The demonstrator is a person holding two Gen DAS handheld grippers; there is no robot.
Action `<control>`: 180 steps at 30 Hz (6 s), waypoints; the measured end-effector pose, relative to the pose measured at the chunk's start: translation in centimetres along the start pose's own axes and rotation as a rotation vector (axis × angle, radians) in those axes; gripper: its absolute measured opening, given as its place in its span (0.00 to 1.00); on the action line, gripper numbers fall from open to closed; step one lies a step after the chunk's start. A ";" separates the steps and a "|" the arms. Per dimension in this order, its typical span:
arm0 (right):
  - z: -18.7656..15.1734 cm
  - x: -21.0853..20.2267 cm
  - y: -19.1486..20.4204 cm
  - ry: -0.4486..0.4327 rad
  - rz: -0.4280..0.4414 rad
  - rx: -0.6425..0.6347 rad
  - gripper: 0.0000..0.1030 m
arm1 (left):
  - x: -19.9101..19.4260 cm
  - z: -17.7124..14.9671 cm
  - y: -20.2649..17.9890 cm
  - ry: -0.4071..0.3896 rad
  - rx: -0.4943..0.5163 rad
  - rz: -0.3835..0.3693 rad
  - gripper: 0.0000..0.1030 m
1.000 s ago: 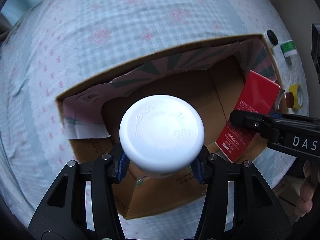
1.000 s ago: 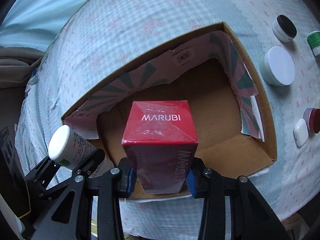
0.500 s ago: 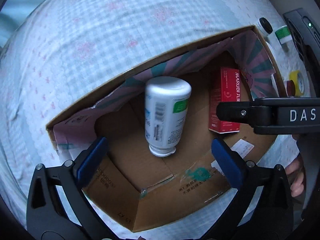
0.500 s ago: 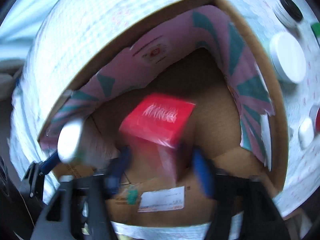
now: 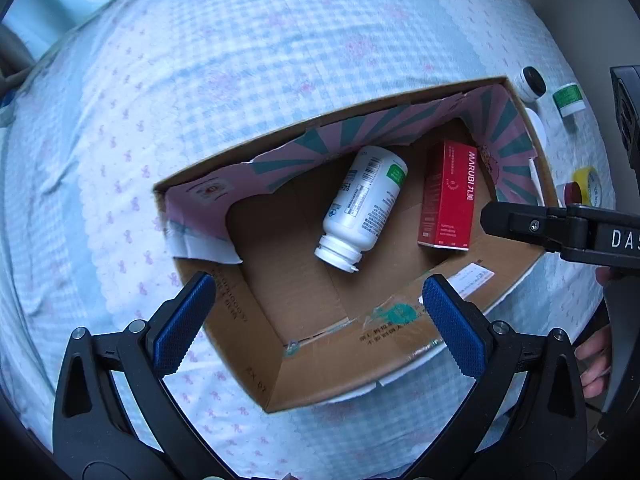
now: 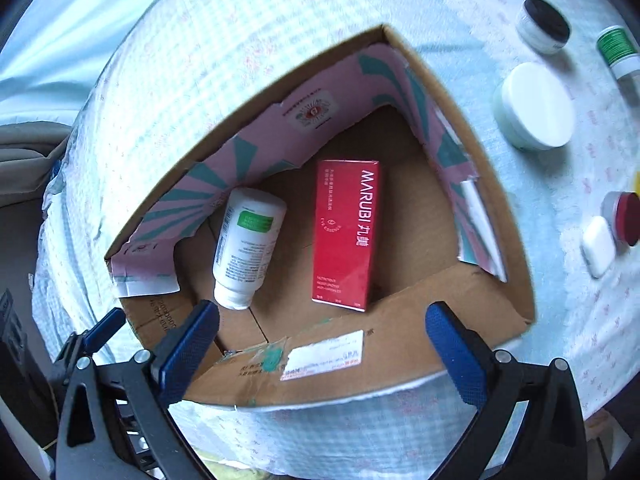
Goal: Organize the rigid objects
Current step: 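Lift both tools away from the box toward the remaining items, then grasp the red-lidded jar with left tool while right tool grasps the yellow tape, then carry the red jar and tape roll into the cardboard box and release both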
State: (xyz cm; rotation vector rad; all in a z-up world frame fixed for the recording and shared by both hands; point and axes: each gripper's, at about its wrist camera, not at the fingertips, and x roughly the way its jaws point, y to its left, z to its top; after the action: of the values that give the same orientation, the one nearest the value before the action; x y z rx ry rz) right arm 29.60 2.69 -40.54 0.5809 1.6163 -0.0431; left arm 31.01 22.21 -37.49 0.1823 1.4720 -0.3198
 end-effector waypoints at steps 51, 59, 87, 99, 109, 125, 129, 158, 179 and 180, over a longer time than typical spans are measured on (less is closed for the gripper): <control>-11.9 -31.4 -32.3 -0.543 -0.147 -0.458 1.00 | -16.1 -12.0 -38.3 -0.481 -0.088 0.018 1.00; -10.3 -26.4 -36.1 -0.539 -0.187 -0.458 1.00 | -8.1 -8.7 -41.3 -0.417 0.053 -0.049 1.00; -1.6 -4.8 -40.8 -0.564 -0.213 -0.581 0.99 | 16.4 0.9 -44.7 -0.304 0.379 -0.145 0.74; -0.1 -4.6 -39.5 -0.577 -0.210 -0.701 0.94 | 16.4 1.5 -44.8 -0.289 0.401 -0.155 0.50; -0.1 -5.1 -39.4 -0.580 -0.206 -0.663 0.93 | 14.6 0.8 -44.1 -0.304 0.343 -0.171 0.50; -3.6 -14.2 -37.9 -0.640 -0.132 -0.529 0.93 | 2.3 -2.2 -42.1 -0.426 0.150 -0.181 0.50; -5.6 -18.3 -36.5 -0.658 -0.113 -0.480 0.93 | -3.3 -4.0 -40.5 -0.478 0.048 -0.183 0.50; -10.9 -27.7 -12.2 -0.653 0.044 -0.538 0.93 | -19.0 -11.4 -13.5 -0.493 -0.273 -0.075 0.50; -5.6 -10.9 2.4 -0.430 -0.073 -0.578 0.93 | -6.2 -4.6 0.3 -0.270 -0.257 -0.116 0.50; -5.4 -10.0 2.9 -0.416 -0.084 -0.610 0.93 | -5.6 -4.2 0.5 -0.259 -0.255 -0.114 0.50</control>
State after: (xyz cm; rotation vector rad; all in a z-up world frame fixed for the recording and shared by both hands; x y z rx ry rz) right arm 25.92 3.69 -29.43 0.0231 1.1617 0.2458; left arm 26.86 24.53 -32.38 -0.1445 1.2547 -0.2353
